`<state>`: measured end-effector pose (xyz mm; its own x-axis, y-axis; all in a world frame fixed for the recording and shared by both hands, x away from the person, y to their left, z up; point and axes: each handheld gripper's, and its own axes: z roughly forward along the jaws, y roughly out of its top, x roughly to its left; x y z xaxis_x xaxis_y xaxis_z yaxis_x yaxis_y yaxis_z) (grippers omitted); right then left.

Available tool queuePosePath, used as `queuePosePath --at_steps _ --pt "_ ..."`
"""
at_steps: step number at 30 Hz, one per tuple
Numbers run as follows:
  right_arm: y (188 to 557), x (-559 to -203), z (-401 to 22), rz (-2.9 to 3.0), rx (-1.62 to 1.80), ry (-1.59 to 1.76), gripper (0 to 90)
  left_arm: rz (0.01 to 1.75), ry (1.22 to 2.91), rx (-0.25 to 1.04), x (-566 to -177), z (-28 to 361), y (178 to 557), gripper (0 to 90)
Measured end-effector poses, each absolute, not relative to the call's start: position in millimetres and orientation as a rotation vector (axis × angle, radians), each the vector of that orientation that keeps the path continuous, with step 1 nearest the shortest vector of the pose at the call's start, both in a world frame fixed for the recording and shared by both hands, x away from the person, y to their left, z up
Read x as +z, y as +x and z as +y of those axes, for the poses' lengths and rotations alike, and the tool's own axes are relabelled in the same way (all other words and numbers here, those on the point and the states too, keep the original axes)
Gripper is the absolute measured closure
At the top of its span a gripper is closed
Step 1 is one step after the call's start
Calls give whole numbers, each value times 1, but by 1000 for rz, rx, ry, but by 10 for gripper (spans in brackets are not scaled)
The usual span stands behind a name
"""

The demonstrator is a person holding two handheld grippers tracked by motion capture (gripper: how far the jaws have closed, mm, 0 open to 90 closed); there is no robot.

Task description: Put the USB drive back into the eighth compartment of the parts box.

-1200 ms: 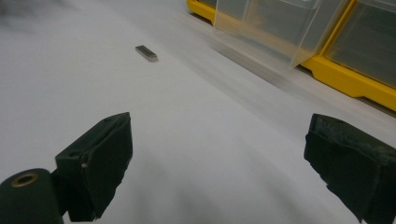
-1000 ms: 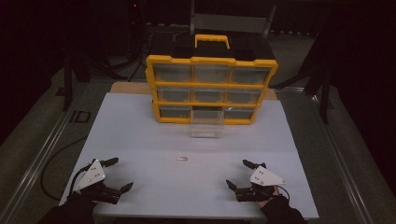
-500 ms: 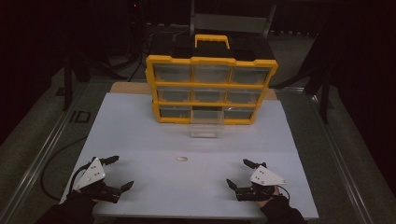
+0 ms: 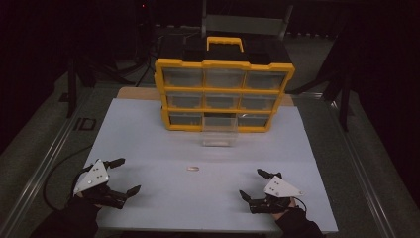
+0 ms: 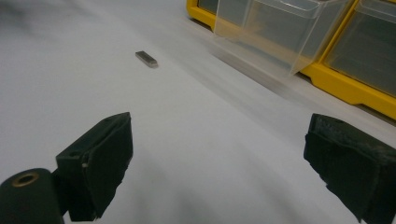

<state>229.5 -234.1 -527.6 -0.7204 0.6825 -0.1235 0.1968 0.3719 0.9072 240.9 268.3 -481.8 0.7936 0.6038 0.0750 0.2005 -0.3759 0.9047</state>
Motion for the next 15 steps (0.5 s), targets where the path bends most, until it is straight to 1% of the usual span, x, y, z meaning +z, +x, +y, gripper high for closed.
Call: queuePosePath --at_steps 15 --pt "230 -527 -234 2150 1329 748 85 560 1982 481 -450 259 258 3"
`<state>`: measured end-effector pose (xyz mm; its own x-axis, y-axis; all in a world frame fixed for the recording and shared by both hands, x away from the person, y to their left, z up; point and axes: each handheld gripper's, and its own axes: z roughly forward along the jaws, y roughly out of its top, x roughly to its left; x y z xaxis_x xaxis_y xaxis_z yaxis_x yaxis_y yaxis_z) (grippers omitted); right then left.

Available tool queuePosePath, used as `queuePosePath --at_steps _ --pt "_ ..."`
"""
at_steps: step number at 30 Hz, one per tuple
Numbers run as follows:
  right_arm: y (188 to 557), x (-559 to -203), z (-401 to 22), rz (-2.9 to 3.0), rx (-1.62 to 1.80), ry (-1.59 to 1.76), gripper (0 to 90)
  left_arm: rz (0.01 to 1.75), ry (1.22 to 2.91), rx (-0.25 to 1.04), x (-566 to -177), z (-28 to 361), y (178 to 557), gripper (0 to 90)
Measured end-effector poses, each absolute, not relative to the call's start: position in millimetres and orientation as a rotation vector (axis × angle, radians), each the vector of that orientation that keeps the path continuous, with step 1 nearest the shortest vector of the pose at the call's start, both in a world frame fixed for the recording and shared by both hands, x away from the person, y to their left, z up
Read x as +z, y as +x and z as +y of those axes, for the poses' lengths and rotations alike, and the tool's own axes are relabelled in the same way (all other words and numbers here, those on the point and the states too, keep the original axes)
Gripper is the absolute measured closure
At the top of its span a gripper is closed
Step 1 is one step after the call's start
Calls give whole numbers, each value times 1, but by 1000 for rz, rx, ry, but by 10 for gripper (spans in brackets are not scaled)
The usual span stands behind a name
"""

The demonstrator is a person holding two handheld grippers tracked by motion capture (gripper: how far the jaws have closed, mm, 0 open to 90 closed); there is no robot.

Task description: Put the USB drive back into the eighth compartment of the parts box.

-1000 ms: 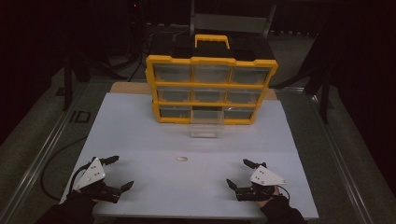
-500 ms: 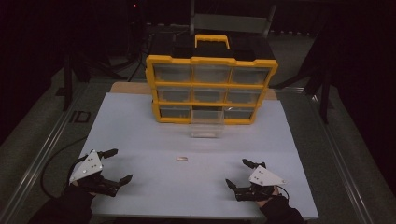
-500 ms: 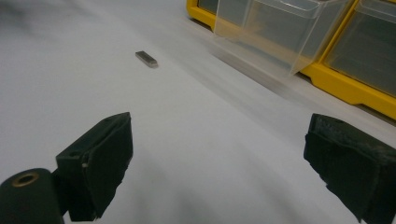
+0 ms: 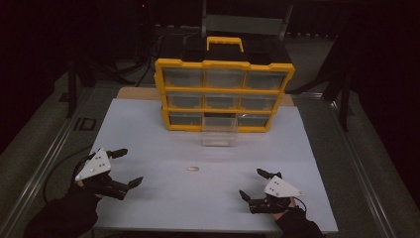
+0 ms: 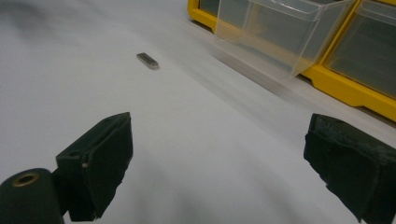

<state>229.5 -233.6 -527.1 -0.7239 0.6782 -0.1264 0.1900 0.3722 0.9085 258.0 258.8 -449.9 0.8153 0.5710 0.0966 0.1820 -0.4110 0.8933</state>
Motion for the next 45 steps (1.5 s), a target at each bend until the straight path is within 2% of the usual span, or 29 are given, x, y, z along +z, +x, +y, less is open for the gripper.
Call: queuePosePath --at_steps 16,45 --pt "230 -527 -233 2149 1332 737 85 495 2001 439 -429 233 278 3" --pt "230 -527 -232 2154 1340 737 86 406 2078 360 -435 180 308 3"
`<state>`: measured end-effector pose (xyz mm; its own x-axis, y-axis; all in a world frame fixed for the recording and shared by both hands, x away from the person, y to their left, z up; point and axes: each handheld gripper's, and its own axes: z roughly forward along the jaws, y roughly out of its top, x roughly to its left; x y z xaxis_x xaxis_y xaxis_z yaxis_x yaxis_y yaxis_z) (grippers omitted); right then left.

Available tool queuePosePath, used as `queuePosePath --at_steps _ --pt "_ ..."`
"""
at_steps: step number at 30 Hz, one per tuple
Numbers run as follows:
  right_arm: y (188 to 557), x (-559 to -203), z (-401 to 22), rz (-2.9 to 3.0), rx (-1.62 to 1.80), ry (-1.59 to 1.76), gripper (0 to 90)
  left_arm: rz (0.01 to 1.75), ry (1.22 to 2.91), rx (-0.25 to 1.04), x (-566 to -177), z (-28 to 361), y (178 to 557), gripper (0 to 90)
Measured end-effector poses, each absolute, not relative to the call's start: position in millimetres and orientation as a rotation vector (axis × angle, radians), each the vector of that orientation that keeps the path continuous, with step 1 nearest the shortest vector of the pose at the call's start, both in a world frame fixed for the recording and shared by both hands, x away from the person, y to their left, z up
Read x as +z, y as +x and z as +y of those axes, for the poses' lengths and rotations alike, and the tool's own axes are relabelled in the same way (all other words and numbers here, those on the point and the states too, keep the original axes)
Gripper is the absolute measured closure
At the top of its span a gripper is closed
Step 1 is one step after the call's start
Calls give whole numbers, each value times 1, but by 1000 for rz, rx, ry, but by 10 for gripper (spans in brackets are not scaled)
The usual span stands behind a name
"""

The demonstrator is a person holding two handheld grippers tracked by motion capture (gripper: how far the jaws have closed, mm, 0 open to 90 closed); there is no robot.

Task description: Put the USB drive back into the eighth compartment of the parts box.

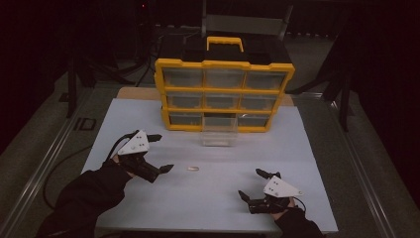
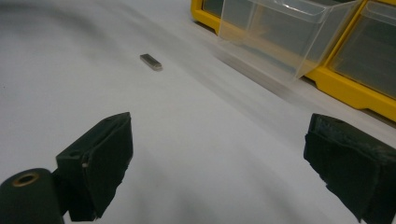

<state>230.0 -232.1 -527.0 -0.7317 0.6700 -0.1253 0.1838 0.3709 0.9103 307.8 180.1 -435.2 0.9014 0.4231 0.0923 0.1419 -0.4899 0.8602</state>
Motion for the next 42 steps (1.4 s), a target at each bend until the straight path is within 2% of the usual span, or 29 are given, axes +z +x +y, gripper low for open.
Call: queuePosePath --at_steps 31,42 --pt "230 -526 -232 2154 1362 729 86 372 2175 213 -482 128 334 4" --pt "230 -526 -232 2156 1366 729 86 401 2200 177 -503 122 344 47"
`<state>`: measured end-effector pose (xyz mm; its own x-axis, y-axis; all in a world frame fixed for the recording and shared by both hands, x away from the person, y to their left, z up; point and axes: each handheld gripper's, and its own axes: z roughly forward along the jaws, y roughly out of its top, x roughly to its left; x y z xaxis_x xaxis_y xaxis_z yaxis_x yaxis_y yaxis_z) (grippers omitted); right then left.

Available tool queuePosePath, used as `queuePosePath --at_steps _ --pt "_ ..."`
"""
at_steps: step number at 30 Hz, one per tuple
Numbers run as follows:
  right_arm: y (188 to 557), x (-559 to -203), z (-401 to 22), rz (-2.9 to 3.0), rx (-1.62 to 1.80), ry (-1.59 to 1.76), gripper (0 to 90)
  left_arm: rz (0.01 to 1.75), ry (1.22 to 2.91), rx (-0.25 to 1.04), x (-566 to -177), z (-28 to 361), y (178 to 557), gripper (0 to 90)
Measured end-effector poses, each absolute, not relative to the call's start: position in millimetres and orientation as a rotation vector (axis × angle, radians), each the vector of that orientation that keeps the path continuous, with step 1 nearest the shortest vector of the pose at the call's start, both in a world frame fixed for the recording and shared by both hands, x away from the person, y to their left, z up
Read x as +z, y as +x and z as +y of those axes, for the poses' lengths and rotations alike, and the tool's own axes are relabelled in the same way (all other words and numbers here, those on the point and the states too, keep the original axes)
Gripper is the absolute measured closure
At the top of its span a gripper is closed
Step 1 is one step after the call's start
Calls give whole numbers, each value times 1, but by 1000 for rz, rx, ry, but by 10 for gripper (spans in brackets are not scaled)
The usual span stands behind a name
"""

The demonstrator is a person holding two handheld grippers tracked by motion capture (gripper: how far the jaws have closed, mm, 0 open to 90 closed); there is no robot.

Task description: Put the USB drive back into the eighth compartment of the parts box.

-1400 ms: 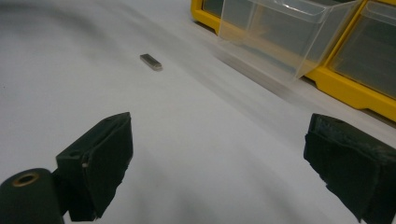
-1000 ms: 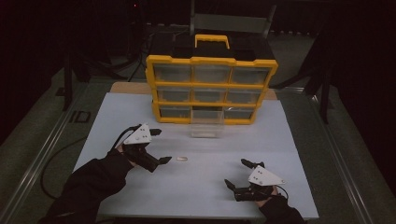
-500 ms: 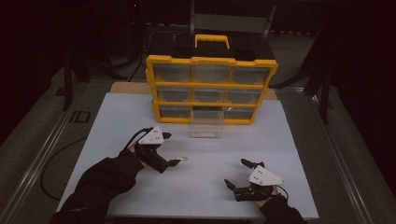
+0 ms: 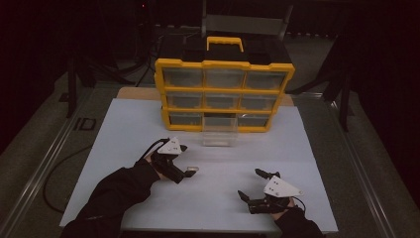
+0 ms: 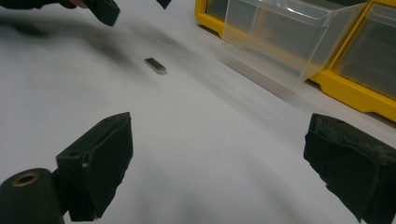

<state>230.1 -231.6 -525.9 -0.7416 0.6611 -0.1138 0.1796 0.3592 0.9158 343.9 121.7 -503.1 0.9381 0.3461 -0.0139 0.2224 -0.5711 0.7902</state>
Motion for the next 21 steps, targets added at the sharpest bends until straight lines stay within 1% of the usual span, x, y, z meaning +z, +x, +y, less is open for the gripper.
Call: queuePosePath --at_steps 7,9,14,21 --pt "230 -526 -231 2162 1364 727 86 435 2231 154 -515 119 349 62" --pt "231 -526 -231 2162 1362 727 86 436 2236 153 -518 119 350 96" --pt "230 -526 -231 2162 1365 728 86 445 2277 152 -524 115 352 113" --pt "231 -526 -231 2162 1370 728 86 407 2325 148 -529 112 351 238"
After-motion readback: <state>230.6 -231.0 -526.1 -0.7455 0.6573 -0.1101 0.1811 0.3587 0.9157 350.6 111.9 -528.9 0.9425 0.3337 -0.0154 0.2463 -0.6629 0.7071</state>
